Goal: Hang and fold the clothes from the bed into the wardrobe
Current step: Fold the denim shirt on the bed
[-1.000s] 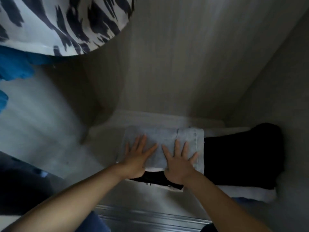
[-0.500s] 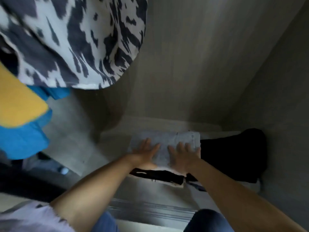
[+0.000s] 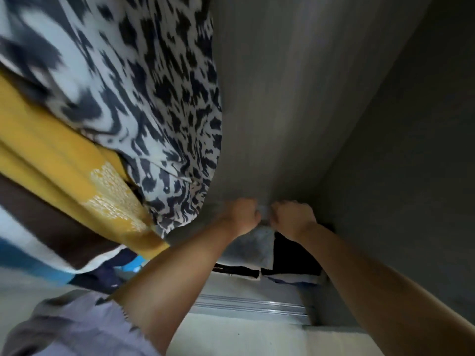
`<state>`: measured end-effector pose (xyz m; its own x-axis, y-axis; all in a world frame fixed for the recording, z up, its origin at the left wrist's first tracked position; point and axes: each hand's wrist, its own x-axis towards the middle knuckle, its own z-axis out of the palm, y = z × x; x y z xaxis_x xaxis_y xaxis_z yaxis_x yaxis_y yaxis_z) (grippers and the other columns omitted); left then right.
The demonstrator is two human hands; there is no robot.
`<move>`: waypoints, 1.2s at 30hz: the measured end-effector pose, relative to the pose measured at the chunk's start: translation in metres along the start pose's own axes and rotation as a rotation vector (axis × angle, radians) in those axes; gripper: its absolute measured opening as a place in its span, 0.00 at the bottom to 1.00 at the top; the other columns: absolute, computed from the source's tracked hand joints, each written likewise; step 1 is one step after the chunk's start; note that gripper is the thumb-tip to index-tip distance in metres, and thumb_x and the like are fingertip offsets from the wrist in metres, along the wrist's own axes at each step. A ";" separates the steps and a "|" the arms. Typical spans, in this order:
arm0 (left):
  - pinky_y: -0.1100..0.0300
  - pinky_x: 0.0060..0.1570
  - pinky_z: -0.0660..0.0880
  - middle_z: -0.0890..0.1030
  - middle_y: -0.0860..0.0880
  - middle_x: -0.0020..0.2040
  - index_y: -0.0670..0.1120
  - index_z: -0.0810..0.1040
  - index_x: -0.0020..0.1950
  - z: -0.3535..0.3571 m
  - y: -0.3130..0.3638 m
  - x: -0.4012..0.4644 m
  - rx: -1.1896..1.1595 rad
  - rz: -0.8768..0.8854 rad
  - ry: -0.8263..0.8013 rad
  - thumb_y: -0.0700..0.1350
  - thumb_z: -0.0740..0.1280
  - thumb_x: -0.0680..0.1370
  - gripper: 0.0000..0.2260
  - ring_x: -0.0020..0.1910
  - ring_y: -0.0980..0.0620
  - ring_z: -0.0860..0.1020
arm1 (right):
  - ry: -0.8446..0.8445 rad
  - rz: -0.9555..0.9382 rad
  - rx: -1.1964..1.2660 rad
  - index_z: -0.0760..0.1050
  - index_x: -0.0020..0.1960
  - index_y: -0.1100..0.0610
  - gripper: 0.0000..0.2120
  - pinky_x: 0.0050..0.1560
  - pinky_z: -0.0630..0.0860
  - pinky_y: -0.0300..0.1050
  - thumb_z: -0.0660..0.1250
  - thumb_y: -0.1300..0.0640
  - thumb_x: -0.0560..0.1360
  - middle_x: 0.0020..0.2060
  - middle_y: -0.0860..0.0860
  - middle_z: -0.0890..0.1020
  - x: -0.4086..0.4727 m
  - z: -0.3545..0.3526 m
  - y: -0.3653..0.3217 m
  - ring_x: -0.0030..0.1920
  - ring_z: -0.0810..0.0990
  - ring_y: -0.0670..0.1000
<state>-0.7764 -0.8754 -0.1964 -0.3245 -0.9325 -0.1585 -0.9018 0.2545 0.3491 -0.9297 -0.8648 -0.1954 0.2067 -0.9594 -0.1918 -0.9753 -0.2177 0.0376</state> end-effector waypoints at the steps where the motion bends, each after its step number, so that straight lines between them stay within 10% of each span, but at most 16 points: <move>1: 0.54 0.51 0.72 0.79 0.40 0.58 0.42 0.75 0.62 -0.020 0.006 -0.007 -0.013 -0.013 0.004 0.45 0.59 0.79 0.14 0.58 0.41 0.77 | 0.001 0.004 0.001 0.75 0.58 0.53 0.14 0.51 0.73 0.47 0.58 0.48 0.78 0.57 0.53 0.80 -0.008 -0.018 0.002 0.57 0.78 0.56; 23: 0.61 0.31 0.63 0.77 0.53 0.38 0.53 0.75 0.43 -0.196 0.104 -0.144 0.085 0.277 0.128 0.50 0.60 0.77 0.07 0.35 0.50 0.74 | 0.170 0.451 0.061 0.74 0.56 0.53 0.12 0.41 0.69 0.44 0.55 0.51 0.78 0.52 0.53 0.81 -0.228 -0.187 -0.007 0.52 0.80 0.58; 36: 0.57 0.45 0.71 0.81 0.48 0.51 0.49 0.78 0.50 -0.142 0.280 -0.253 0.120 0.813 -0.049 0.47 0.57 0.77 0.11 0.50 0.43 0.78 | 0.123 0.881 0.073 0.72 0.64 0.52 0.16 0.48 0.73 0.48 0.53 0.54 0.80 0.58 0.53 0.79 -0.458 -0.175 0.008 0.58 0.79 0.58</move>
<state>-0.9062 -0.6049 0.0722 -0.8991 -0.4336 0.0600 -0.4033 0.8737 0.2720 -1.0183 -0.4586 0.0640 -0.6174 -0.7865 -0.0156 -0.7858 0.6157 0.0582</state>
